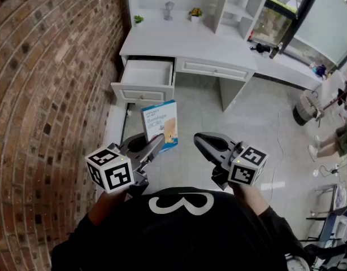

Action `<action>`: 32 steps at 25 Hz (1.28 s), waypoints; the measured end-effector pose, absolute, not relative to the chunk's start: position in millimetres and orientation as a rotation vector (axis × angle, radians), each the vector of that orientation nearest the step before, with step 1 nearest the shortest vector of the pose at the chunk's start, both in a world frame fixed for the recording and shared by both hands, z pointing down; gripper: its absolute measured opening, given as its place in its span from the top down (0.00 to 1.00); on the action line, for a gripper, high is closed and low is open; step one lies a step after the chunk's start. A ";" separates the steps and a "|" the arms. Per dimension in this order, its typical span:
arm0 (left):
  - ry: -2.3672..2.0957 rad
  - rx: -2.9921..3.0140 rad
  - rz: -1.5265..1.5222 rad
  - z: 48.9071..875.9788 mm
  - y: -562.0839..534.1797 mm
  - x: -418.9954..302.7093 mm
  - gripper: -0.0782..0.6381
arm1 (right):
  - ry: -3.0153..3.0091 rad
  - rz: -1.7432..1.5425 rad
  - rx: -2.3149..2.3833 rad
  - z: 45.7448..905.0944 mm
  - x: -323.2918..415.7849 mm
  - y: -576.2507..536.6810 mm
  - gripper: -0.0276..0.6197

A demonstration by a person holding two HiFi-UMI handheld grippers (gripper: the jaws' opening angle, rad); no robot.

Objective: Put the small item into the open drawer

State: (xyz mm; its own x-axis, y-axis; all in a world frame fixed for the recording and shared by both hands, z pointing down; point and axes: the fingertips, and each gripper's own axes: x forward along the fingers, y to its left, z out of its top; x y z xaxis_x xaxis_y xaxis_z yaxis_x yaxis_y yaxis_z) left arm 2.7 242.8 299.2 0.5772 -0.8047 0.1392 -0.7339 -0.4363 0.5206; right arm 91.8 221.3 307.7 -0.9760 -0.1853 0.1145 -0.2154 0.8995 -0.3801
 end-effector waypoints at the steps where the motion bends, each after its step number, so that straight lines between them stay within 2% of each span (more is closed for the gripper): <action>1: -1.225 2.273 -0.178 299.0 244.7 -1.2 0.81 | -2.989 0.607 0.319 307.1 88.4 223.0 0.94; 11: -1.240 2.266 -0.200 305.1 263.1 -33.2 0.81 | -2.975 0.548 0.313 309.9 54.0 244.4 0.94; 20: -1.259 2.263 -0.171 308.9 260.0 -33.5 0.81 | -3.011 0.585 0.328 310.6 57.2 239.0 0.94; 32: -1.312 2.173 -0.127 331.1 194.2 -45.6 0.81 | -3.015 0.732 0.254 330.5 46.7 160.4 0.94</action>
State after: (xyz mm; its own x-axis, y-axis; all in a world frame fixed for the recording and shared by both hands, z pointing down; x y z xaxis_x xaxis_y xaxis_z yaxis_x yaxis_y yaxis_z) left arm -45.6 194.2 331.1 0.5089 -0.8340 0.2133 -0.7776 -0.3390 0.5295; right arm 46.7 160.4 330.5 -0.9863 -0.1516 0.0657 -0.1648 0.8760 -0.4533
